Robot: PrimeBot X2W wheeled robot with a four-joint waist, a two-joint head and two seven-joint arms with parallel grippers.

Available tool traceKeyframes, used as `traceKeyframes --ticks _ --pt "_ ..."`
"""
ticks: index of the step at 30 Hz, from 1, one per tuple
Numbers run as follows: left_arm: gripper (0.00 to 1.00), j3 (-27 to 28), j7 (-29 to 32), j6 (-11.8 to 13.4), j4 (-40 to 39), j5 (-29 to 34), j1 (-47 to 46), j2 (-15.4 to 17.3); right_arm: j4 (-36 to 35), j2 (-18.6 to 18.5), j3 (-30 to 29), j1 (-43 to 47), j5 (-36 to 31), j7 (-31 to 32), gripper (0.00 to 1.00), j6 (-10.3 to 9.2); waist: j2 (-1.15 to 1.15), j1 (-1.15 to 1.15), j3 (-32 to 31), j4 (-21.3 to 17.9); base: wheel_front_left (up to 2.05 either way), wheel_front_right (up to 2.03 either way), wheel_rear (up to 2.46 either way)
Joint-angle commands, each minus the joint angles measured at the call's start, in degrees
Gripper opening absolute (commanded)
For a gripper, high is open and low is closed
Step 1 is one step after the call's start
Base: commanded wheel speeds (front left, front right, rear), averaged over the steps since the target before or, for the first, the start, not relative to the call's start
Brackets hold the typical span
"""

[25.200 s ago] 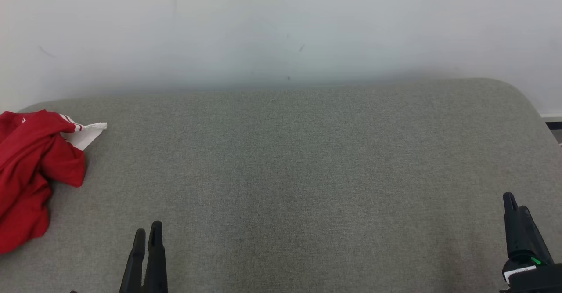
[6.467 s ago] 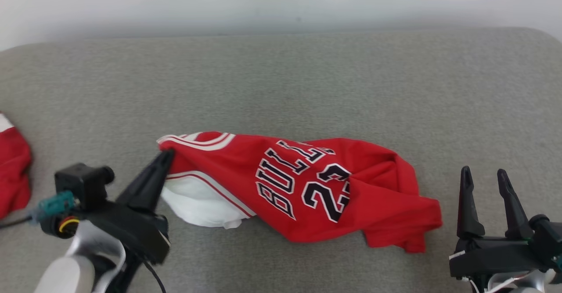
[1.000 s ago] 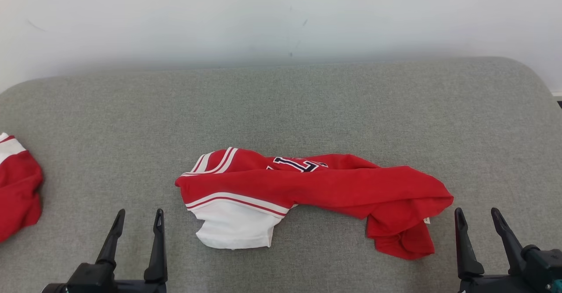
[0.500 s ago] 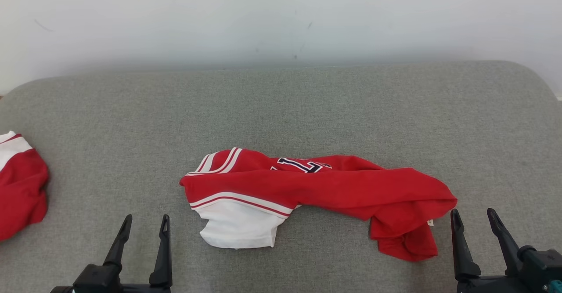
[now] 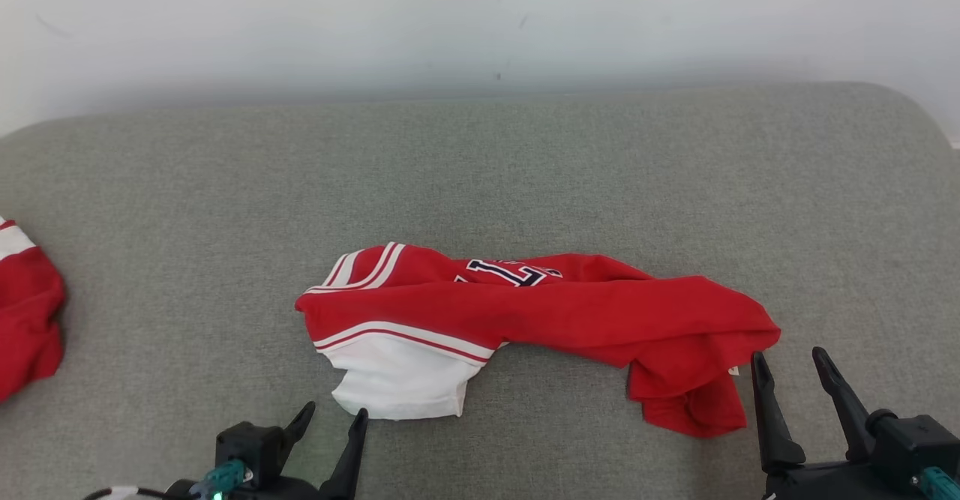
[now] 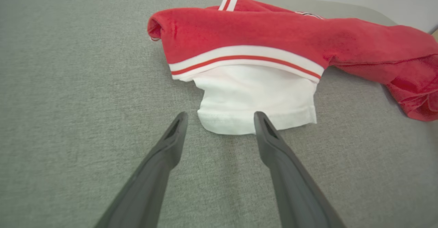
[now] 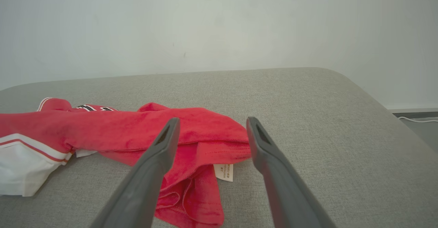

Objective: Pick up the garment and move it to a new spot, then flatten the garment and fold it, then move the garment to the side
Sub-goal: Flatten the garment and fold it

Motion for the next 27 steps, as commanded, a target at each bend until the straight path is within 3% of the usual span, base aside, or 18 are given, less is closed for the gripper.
traceKeyframes --ticks 1,10,11,12,13,14,21,27 --pt "1.00 0.07 0.12 -0.37 0.79 -0.69 -1.07 -0.08 0.09 -0.28 0.16 -0.62 0.48 -0.20 1.00 -0.02 0.00 0.00 0.69 -0.67 0.00 0.00 0.00" --pt "0.98 0.53 1.14 -2.35 8.77 -3.27 -4.88 -0.89 1.18 -0.42 0.23 -1.21 1.12 -0.29 1.00 -0.02 0.00 0.00 1.91 -2.72 0.00 0.00 0.00" --pt "0.67 0.48 0.92 -2.34 9.20 -3.42 -5.12 -1.00 1.27 -0.44 0.07 -1.20 1.18 -0.32 1.00 -0.02 0.00 0.00 1.97 -2.80 0.00 0.00 0.00" --pt "0.43 0.47 0.76 -2.39 9.52 -3.55 -5.28 -1.02 1.30 -0.44 -0.13 -1.20 1.17 -0.38 1.00 -0.02 0.00 0.00 2.07 -2.87 0.00 0.00 0.00" --pt "0.27 0.46 0.65 -2.52 9.71 -3.60 -5.43 -1.02 1.34 -0.41 -0.28 -1.22 1.23 -0.44 1.00 -0.02 0.00 0.00 2.18 -2.94 0.00 0.00 0.00" --pt "0.00 0.48 0.41 -2.69 9.84 -3.78 -5.52 -1.12 1.40 -0.36 -0.41 -1.23 1.37 -0.52 1.00 -0.02 0.00 0.00 2.27 -2.99 0.00 0.00 0.00" --pt "0.00 0.27 -0.25 -2.36 9.44 -3.30 -6.22 -0.95 1.74 -0.22 -2.06 -1.66 2.36 -0.37 1.00 -0.02 0.00 0.00 2.92 -3.03 0.00 0.00 0.00" --pt "0.00 0.21 -0.11 -0.97 6.51 -2.17 -6.36 -0.14 5.39 -3.30 -4.68 -3.38 5.03 1.14 1.00 -0.02 0.00 0.00 4.49 -2.79 0.00 0.00 0.00"
